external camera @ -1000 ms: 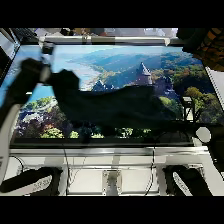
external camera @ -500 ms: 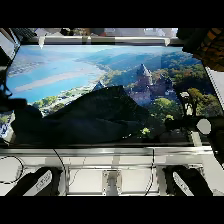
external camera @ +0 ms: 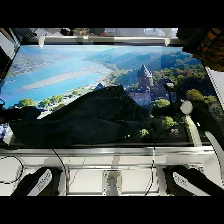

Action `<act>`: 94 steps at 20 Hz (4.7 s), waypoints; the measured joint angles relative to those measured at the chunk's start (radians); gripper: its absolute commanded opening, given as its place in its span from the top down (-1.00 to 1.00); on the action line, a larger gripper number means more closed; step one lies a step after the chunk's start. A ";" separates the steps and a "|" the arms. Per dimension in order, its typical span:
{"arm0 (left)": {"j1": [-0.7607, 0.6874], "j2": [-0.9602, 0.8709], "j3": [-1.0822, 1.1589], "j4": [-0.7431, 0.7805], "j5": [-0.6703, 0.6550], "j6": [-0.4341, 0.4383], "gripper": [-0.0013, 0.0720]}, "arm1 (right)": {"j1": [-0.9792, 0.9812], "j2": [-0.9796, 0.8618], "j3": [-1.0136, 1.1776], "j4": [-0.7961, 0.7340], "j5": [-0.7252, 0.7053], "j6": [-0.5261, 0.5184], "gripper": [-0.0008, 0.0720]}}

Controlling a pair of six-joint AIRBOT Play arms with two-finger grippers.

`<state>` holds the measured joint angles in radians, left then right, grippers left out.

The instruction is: Fold the clothes and pants, and hang the long-sleeved shirts on hangers.

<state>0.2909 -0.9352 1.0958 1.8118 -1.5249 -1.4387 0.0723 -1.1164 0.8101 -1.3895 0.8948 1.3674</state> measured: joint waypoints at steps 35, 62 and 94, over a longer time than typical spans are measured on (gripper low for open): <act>-0.267 -0.056 -0.190 -0.378 -0.007 0.158 -0.25 | -0.580 -0.362 0.768 -0.261 0.229 0.172 0.88; -0.164 -0.172 -0.299 -0.568 0.497 0.047 0.89 | -0.614 -0.362 0.811 -0.140 0.370 0.045 0.89; 0.257 -0.241 -0.148 -0.450 -0.228 0.112 0.89 | -0.720 -0.374 0.563 -0.015 0.711 0.002 0.90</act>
<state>0.5480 -1.1759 0.9482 1.3621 -1.7531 -1.3266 -0.6476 -1.4906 1.3735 -1.4044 1.6054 1.3689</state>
